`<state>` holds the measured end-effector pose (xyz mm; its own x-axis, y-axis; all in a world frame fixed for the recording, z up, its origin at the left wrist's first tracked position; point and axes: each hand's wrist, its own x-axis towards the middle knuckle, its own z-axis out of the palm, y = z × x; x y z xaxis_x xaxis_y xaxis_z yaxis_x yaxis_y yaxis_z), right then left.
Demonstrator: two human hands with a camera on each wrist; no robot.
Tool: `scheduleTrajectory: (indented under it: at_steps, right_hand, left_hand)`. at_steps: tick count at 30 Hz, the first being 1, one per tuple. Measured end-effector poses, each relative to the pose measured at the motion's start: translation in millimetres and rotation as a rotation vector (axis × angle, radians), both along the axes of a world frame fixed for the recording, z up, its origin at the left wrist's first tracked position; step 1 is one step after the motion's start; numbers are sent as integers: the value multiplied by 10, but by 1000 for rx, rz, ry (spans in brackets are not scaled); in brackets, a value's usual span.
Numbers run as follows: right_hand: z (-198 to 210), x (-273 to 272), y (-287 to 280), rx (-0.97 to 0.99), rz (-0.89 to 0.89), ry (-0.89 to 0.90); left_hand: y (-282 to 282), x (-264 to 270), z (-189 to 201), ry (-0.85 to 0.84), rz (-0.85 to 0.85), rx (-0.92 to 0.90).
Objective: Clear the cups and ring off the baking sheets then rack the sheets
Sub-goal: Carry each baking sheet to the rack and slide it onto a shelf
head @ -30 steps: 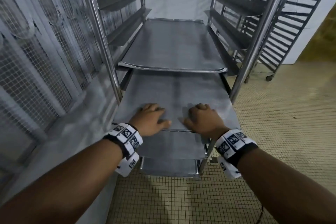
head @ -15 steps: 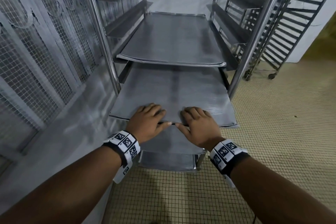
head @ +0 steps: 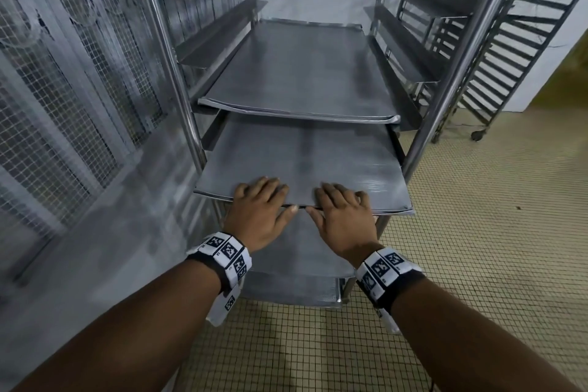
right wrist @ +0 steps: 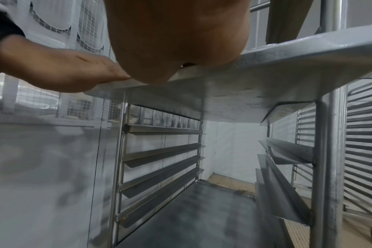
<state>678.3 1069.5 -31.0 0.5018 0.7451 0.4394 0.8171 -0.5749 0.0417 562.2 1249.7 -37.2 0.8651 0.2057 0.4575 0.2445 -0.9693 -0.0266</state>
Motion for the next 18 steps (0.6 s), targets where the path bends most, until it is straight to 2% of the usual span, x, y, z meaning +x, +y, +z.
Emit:
scheduleTrajectory:
  at_steps: [9,18]
  right_hand:
    - [26,257,316,38,-58,86]
    - [-1,596,617,196,-52,152]
  left_hand:
    - [321,365,24,53,15,-20]
    - [619,744,61,27,-35,-79]
